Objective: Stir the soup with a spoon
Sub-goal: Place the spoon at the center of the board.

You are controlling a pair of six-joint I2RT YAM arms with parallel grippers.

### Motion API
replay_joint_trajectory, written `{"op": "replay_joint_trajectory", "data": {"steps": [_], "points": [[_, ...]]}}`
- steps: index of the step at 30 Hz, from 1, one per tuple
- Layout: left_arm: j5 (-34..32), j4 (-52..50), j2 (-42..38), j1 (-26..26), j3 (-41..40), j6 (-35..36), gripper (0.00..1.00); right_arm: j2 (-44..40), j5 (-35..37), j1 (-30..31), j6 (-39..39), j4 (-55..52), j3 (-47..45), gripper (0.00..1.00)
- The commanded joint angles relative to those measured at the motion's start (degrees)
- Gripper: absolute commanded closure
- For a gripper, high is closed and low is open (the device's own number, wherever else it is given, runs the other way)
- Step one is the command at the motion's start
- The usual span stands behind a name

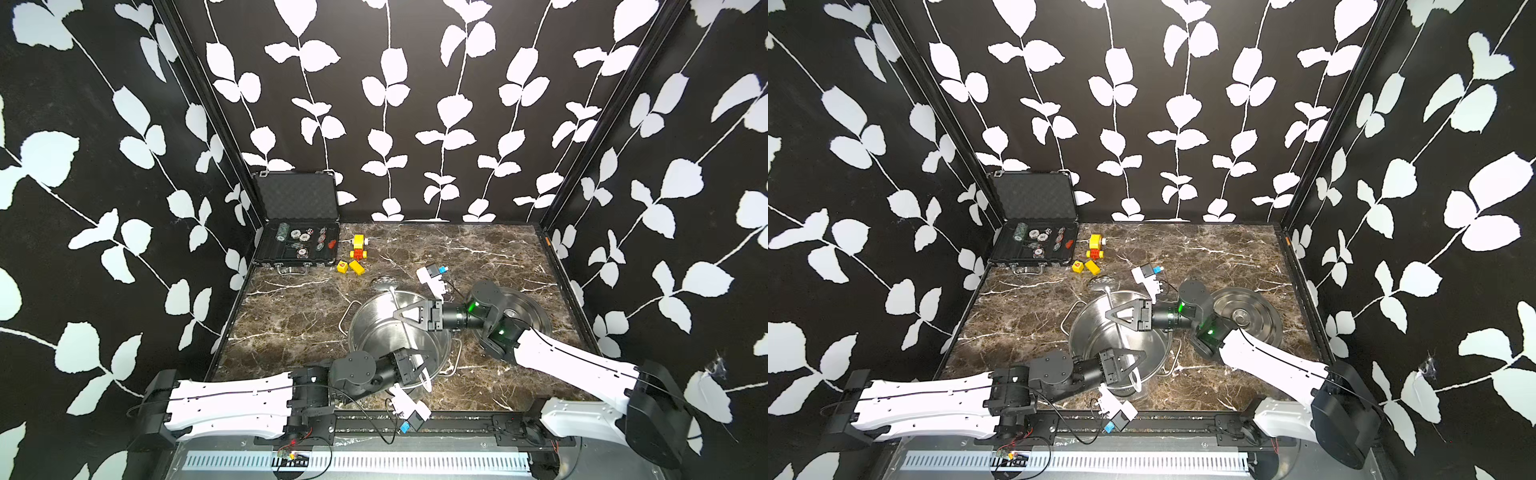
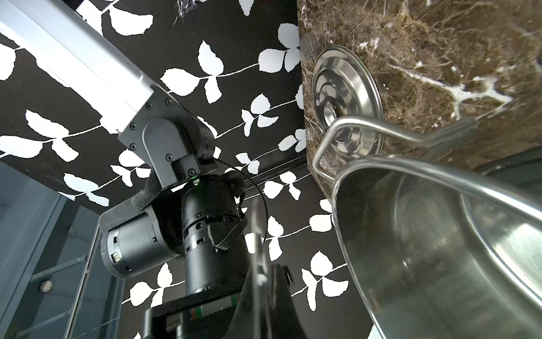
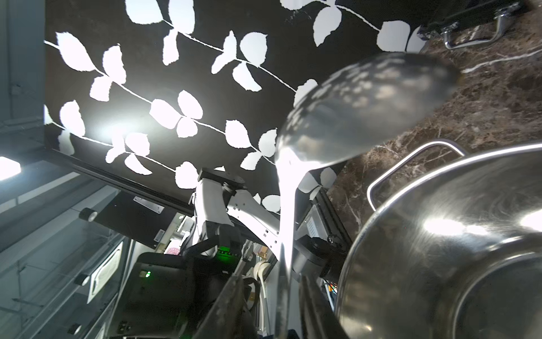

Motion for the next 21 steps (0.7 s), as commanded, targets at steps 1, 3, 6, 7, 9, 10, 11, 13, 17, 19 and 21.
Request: {"op": "replay_joint_trajectory", "data": {"steps": [1, 3, 6, 7, 9, 10, 11, 13, 17, 19, 21], "points": [[-0.99, 2.54, -1.15, -0.25, -0.95, -1.07, 1.0, -0.54, 0.15, 0.26, 1.56, 5.72, -0.38, 0.77], [-1.01, 2.63, -1.02, -0.3, -1.03, -1.25, 1.0, -0.6, 0.54, 0.26, 1.04, 4.69, -0.22, 0.83], [-1.11, 2.88, -0.95, -0.23, -1.06, -1.45, 1.0, -1.04, 0.9, 0.24, -0.13, 3.48, 0.27, 0.94], [-1.2, 2.93, -0.93, -0.29, -1.06, -1.59, 1.0, -1.27, 1.04, 0.26, -0.5, 1.87, 0.36, 0.98], [-1.25, 3.22, -1.01, -0.26, -1.08, -2.19, 0.98, -1.84, 1.58, 0.26, -1.78, -0.18, 0.65, 1.0], [-1.25, 3.56, -1.11, -0.29, -1.13, -2.79, 0.94, -2.32, 2.1, 0.25, -2.7, -1.65, 0.82, 1.0], [-1.21, 3.95, -1.15, -0.3, -1.17, -3.56, 0.89, -2.93, 2.75, 0.26, -3.99, -3.24, 0.92, 1.0], [-1.07, 4.94, -1.51, -0.28, -1.34, -5.84, 0.73, -4.48, 4.09, -0.1, -6.95, -7.45, 1.55, 1.0], [-2.06, 7.74, -1.48, 1.35, 0.48, -20.81, 0.38, -10.27, 5.07, -6.16, -15.6, -22.58, 4.43, 1.0], [-2.55, 6.27, -0.86, 3.91, 3.12, -32.52, 0.29, -14.11, 4.66, -12.17, -20.32, -30.18, 5.99, 1.0], [-3.19, 2.43, -0.05, 6.95, 6.91, -43.56, 0.26, -17.4, 4.04, -18.42, -26.14, -39.29, 8.07, 1.0]]}}
